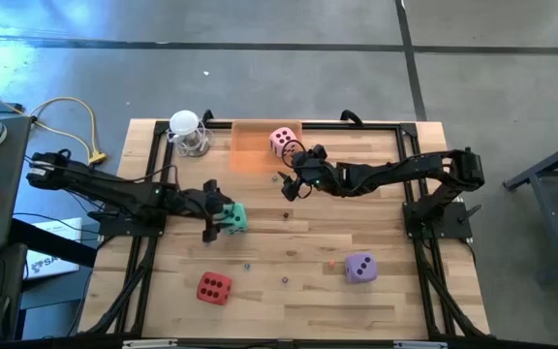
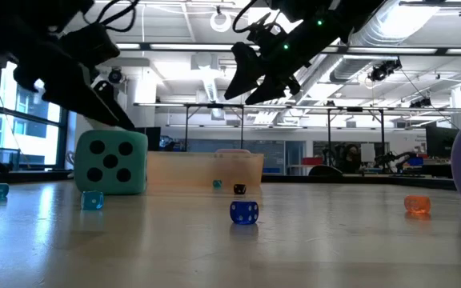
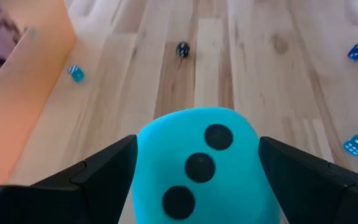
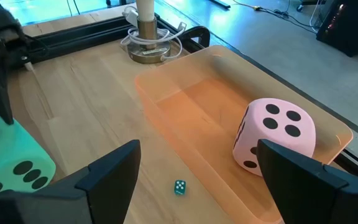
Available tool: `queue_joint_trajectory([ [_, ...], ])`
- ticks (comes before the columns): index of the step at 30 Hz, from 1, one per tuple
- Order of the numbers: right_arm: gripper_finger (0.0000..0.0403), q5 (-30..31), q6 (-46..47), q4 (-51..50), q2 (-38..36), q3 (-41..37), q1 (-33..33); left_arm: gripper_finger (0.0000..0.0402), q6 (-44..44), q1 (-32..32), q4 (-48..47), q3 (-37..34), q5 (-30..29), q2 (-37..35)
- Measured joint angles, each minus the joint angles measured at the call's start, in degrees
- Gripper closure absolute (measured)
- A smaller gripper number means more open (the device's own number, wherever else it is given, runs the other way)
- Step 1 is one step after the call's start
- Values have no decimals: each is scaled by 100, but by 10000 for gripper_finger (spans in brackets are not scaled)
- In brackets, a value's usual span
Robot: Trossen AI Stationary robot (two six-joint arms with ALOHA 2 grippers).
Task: Pick & Place Dice
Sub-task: Put the large light blue die into the bin
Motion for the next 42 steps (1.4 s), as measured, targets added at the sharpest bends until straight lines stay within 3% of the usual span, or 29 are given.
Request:
queue_joint_trajectory([
  [3, 90, 0, 0, -13, 0, 0, 0, 75, -152, 27, -532, 353, -1, 0],
  [12, 90, 0, 0, -43, 4, -2, 0, 75, 140, -96, -500, 458, -325, -2],
  [24, 90, 2, 9, -147, 4, -2, 0, 73, 205, -140, 153, 462, 295, -4],
  [32, 90, 2, 20, -162, 7, -2, 0, 9, 123, -317, 86, 462, -136, -7],
  [42, 90, 4, 22, -157, 53, -2, -1, 2, 164, -629, -17, 462, -650, -7],
])
